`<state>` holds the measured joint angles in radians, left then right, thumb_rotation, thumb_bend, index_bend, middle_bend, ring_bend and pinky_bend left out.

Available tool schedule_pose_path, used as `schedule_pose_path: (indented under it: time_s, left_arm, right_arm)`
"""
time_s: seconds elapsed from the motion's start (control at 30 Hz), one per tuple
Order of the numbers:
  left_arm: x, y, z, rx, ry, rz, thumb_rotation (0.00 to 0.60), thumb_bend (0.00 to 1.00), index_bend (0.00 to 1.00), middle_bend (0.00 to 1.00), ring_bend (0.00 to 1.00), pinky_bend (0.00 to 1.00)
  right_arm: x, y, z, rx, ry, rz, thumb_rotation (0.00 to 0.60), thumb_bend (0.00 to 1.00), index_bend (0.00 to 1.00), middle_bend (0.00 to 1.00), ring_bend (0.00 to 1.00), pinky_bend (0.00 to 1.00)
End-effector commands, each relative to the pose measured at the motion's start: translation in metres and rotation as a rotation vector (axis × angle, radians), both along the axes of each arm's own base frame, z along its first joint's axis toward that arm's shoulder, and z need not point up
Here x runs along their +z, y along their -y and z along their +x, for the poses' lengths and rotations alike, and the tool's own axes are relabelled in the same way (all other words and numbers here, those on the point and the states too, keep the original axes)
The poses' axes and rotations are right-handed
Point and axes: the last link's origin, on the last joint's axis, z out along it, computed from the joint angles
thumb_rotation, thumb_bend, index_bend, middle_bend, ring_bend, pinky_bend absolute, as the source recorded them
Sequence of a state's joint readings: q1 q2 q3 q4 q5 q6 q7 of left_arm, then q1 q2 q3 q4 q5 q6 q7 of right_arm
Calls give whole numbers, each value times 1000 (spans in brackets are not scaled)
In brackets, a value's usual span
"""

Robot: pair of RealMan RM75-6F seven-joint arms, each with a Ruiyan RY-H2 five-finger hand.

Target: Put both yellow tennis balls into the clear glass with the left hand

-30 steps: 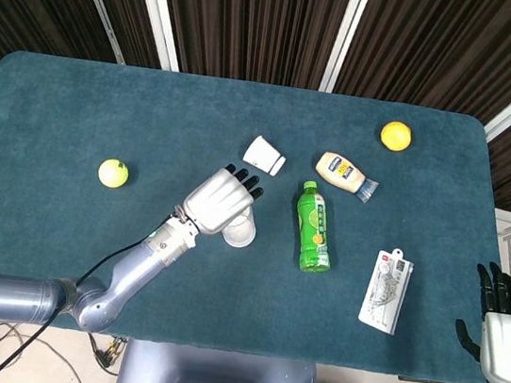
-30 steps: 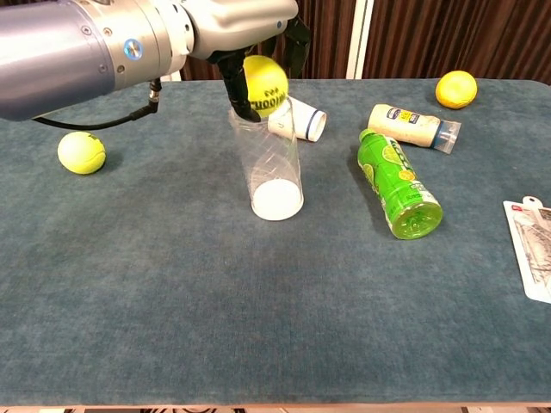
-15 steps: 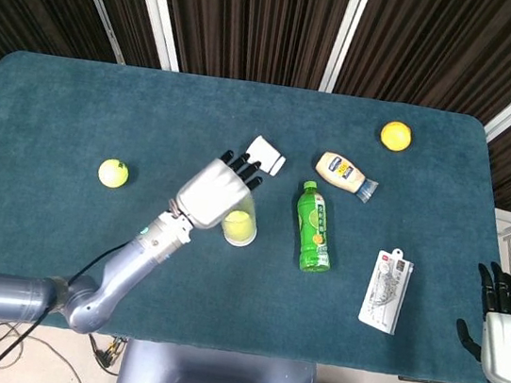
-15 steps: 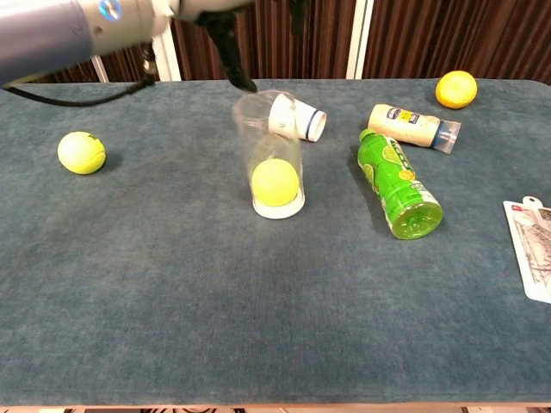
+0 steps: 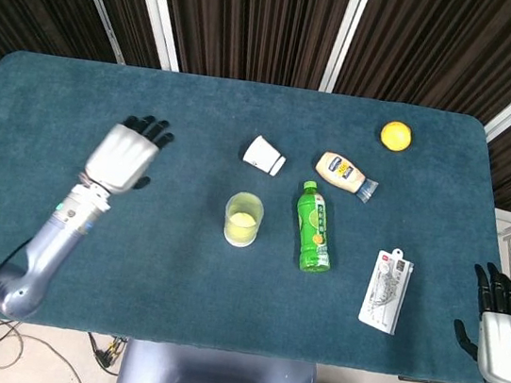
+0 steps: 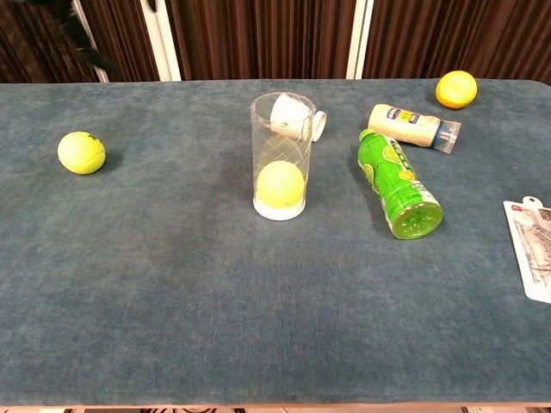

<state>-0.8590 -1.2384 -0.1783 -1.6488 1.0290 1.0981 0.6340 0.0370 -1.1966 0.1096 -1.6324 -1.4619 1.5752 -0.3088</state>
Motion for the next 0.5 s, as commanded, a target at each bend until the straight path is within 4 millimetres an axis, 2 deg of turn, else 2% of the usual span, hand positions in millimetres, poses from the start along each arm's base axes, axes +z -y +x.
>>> schedule_pose_path:
  time_s: [0.03, 0.13, 0.5]
  left_arm:
    - [7, -13, -54, 140, 10, -6, 600, 9, 255, 121, 90, 229]
    - [4, -21, -71, 175, 37, -14, 600, 9, 237, 82, 45, 202]
    - [-15, -32, -114, 268, 8, -56, 600, 9, 216, 78, 41, 201]
  right_arm:
    - [-2, 0, 0, -2, -5, 5, 600, 340, 28, 75, 118, 61]
    - [-3, 0, -1, -6, -11, 7, 600, 339, 28, 75, 118, 61]
    - [-6, 2, -4, -16, -20, 14, 600, 340, 28, 75, 119, 61]
